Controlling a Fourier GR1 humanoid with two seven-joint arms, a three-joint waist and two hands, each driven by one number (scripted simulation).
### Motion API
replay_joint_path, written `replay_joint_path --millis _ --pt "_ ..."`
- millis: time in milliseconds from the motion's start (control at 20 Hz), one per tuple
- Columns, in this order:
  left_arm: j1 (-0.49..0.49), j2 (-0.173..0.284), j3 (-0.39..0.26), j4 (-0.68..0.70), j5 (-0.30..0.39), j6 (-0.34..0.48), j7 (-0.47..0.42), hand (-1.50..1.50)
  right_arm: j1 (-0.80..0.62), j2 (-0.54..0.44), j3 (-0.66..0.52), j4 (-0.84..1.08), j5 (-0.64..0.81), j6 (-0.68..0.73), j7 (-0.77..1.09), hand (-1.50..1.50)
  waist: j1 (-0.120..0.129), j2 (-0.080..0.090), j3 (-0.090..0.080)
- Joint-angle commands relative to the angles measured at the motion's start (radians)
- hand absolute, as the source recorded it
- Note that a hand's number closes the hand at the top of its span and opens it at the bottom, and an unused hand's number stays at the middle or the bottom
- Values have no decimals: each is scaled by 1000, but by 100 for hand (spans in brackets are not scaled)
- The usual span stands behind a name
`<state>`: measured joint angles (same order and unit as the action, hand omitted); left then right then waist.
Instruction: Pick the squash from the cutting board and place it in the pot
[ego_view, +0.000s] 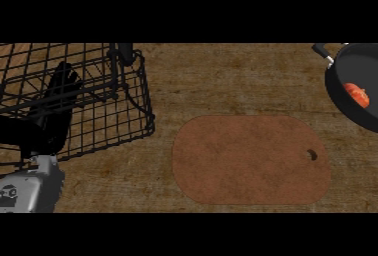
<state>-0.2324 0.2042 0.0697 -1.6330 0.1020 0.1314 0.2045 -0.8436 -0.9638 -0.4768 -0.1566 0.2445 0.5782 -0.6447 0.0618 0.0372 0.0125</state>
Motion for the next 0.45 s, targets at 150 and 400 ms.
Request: replay_joint_path --millis 150,400 --pt "-25 1 6 8 -1 5 0 0 52 -23 -7 -18 -19 154 -106 -150 -5 6 4" --pt "-19 -7 -5 1 -5 7 7 0 47 -56 -16 -35 -40 180 -72 -150 -1 3 4"
